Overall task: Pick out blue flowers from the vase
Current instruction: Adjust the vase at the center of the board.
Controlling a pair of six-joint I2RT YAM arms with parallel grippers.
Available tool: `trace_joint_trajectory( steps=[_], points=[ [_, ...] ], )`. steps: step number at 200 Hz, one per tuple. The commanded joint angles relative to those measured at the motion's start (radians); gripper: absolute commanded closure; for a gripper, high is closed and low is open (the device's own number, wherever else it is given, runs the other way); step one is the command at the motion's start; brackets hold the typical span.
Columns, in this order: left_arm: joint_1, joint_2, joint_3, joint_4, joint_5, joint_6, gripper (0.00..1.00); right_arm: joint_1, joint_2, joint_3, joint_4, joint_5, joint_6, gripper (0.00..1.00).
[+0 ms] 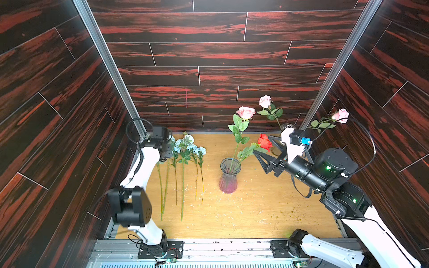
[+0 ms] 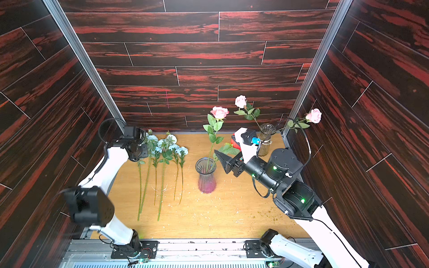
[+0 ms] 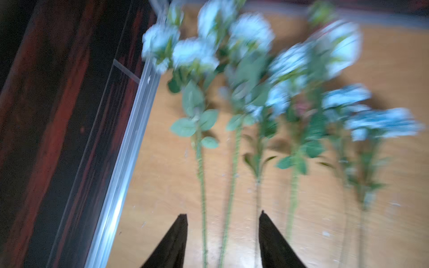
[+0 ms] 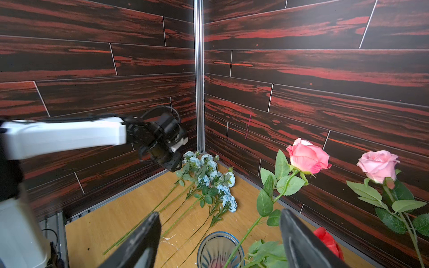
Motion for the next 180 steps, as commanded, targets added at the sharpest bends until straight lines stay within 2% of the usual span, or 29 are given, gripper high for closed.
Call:
trace_joint_trajectory(
  steps=[1,10,35,57,88,117,122,131,135,149,180],
  points=[
    [-0.088,-0.126,-0.078,0.164,0.037,-0.046,0.43,0.002,0.022,-0.005,0.023,0.002,0.001,0.19],
    [-0.129,-0.157,-0.091,0.219,0.029,-0.052,0.4,0.002,0.033,-0.004,0.029,0.005,-0.003,0.19],
    [-0.237,-0.201,-0.083,0.322,0.013,-0.059,0.39,0.002,0.059,-0.012,0.057,0.022,-0.012,0.21],
    [-0.316,-0.259,-0.171,0.515,0.037,-0.076,0.38,0.001,0.065,-0.034,0.105,0.046,-0.015,0.23],
    [-0.34,-0.339,-0.386,0.791,0.152,-0.163,0.37,0.003,0.051,-0.083,0.183,0.088,-0.011,0.23],
    [-0.35,-0.408,-0.539,0.905,0.196,-0.166,0.36,0.001,0.035,-0.136,0.264,0.113,-0.012,0.23],
    [-0.353,-0.419,-0.563,0.929,0.201,-0.166,0.36,0.002,0.034,-0.143,0.277,0.124,-0.012,0.19],
    [-0.356,-0.438,-0.607,0.974,0.218,-0.158,0.36,0.002,0.03,-0.152,0.289,0.147,-0.014,0.04],
    [-0.358,-0.445,-0.621,0.992,0.222,-0.155,0.37,0.001,0.029,-0.155,0.292,0.16,-0.014,0.02],
    [-0.359,-0.463,-0.664,1.038,0.231,-0.154,0.37,0.002,0.013,-0.171,0.292,0.195,-0.012,0.02],
    [-0.363,-0.47,-0.706,1.095,0.275,-0.156,0.36,0.002,-0.081,-0.254,0.301,0.285,0.026,0.1]
  ],
)
